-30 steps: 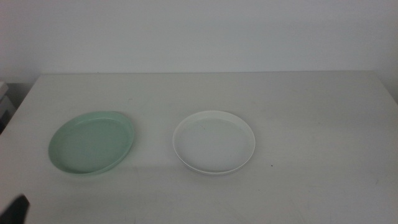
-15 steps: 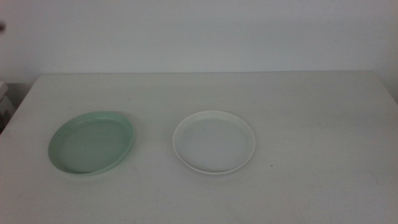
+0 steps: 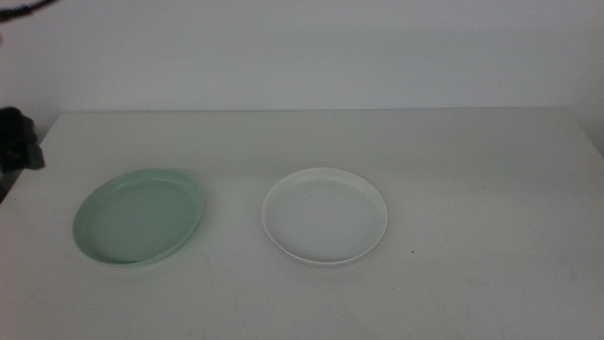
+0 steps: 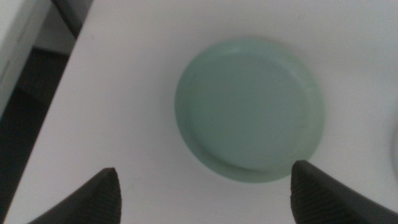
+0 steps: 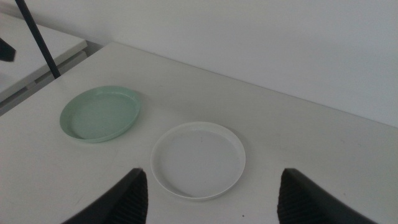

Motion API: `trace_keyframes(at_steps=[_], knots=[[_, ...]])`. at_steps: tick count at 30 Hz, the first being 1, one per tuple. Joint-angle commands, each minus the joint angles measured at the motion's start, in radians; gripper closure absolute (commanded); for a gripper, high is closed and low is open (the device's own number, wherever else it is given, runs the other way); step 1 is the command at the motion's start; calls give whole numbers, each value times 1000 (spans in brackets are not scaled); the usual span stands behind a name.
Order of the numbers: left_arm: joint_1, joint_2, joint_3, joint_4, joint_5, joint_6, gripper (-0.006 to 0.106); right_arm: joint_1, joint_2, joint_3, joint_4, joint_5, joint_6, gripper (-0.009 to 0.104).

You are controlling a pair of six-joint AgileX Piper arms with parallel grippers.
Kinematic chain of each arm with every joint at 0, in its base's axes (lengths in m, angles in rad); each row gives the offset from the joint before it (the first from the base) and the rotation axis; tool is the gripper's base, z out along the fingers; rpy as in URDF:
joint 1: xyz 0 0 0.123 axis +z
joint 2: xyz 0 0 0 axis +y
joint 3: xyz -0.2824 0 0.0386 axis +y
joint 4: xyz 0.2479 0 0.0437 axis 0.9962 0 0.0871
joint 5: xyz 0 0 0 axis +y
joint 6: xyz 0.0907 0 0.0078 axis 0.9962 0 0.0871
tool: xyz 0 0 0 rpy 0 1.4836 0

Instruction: Stack the three bowls on top of each other.

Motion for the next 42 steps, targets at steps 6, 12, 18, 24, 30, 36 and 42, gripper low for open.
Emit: trace_keyframes(at_steps=[6,12,18,24,30,36,42], knots=[[43,96,-35,-31,-147,-14,4,-8,1,-23,0,-74,-6,41],[130,239,-85,-188,-119,172,4,-8,1,-23,-2,-74,-6,41],[143,378,-128,-255,-151,310,4,-8,1,-23,-2,-74,-6,41],[143,519,-128,-283,-216,342,4,-8,1,-23,-2,-74,-6,41],[143,624,-128,-353,-271,430,6,-8,1,-23,-2,-74,-6,41],[143,681,-128,-362,-289,434,25,-8,1,-23,-2,-74,-6,41],[143,704,-128,-361,-300,434,61,-8,1,-23,-2,-74,-6,41]])
